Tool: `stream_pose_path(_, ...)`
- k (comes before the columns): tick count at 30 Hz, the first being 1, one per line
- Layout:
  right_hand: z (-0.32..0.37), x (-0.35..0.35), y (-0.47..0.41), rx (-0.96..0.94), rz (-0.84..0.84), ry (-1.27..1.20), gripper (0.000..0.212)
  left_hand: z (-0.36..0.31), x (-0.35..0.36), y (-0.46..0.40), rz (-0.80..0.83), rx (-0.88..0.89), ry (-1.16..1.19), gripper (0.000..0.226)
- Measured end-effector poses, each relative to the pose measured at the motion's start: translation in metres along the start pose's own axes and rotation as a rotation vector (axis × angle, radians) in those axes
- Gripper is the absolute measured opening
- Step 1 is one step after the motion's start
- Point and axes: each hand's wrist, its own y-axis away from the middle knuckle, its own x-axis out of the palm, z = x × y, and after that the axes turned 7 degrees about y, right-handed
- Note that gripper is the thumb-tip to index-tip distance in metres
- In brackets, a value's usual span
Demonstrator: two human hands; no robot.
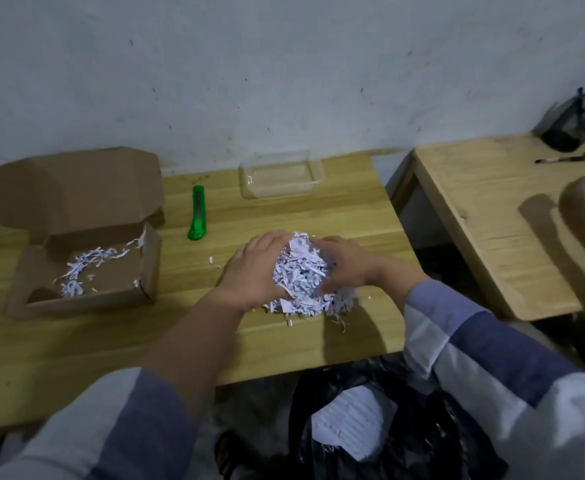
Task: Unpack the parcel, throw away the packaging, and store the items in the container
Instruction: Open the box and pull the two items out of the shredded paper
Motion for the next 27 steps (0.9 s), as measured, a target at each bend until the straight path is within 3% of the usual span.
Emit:
stream_pose_path(4,0.007,-0.015,0.014,-0.018,-0.119,-0.363,0.057,-0.006,0.012,0.019,-0.142,0.056,0.016,0.097)
stream_pose_path(7,0.013,0.008,0.019,-0.036,-0.296,-0.25,0.028,-0.006,0.024,0.03,-0.161,0.071,-0.053,0.079)
stream_pose_path(10,0.009,0.03,0.022,0.001,-0.413,-0.187,0.018,-0.003,0.031,0.035,-0.168,0.12,-0.163,0.052)
stream_pose_path(13,-0.006,0.035,0.026,0.096,-0.482,-0.214,0.014,0.007,0.031,0.043,-0.202,0.117,-0.206,0.041)
stream_pose_path(22,-0.017,0.03,0.042,0.219,-0.467,-0.079,0.029,0.005,0.023,0.055,-0.303,0.063,-0.045,0.053)
stream_pose_path(25,-0.001,0.022,0.041,0.212,-0.589,-0.052,0.012,-0.009,0.02,0.046,-0.293,0.107,0.013,0.057)
stream_pose_path(27,0.009,0.019,0.037,0.177,-0.638,-0.118,0.004,-0.015,0.02,0.038,-0.248,0.104,0.022,0.045)
